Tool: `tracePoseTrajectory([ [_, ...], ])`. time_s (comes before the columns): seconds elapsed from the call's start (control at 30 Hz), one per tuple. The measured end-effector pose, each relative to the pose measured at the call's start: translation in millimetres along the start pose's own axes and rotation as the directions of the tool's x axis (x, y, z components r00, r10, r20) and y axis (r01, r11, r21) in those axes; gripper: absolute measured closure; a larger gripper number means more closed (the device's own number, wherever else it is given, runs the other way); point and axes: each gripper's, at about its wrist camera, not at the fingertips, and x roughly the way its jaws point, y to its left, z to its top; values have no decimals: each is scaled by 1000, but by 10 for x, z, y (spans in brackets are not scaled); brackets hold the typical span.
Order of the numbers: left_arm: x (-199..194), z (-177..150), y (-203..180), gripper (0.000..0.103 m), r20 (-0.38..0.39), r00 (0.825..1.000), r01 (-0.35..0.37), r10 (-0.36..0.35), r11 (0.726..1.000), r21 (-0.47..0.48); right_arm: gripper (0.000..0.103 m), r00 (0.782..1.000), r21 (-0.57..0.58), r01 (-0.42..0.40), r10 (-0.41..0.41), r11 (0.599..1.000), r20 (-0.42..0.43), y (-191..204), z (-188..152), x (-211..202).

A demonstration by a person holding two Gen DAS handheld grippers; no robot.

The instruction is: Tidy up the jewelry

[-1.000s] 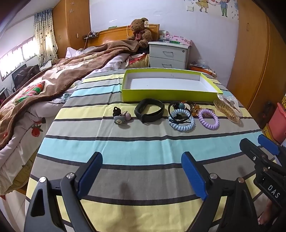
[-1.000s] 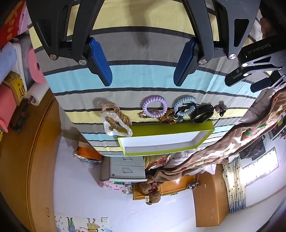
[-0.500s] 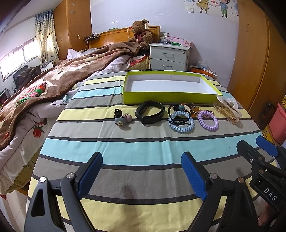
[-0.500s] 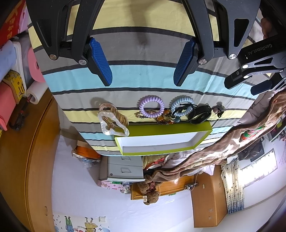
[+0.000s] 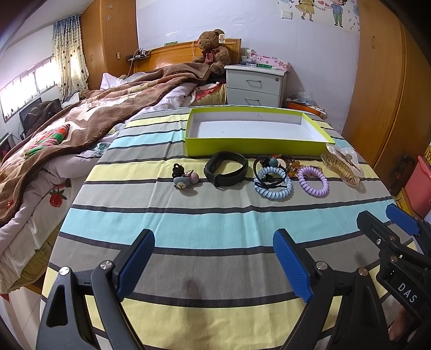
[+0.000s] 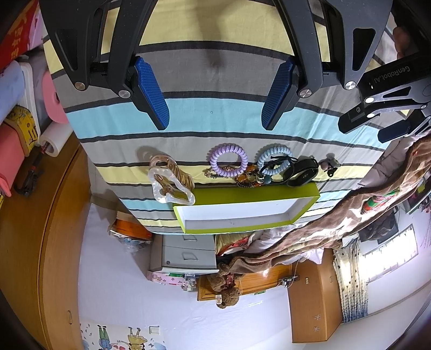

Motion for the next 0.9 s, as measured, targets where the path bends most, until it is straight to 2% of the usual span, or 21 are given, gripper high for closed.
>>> tracePoseTrajectory([
  [0.9,2,0,-5,12,5,1000,-1,1,1000,-4,32,1000,-1,1,-1,1000,2,6,4,-16],
])
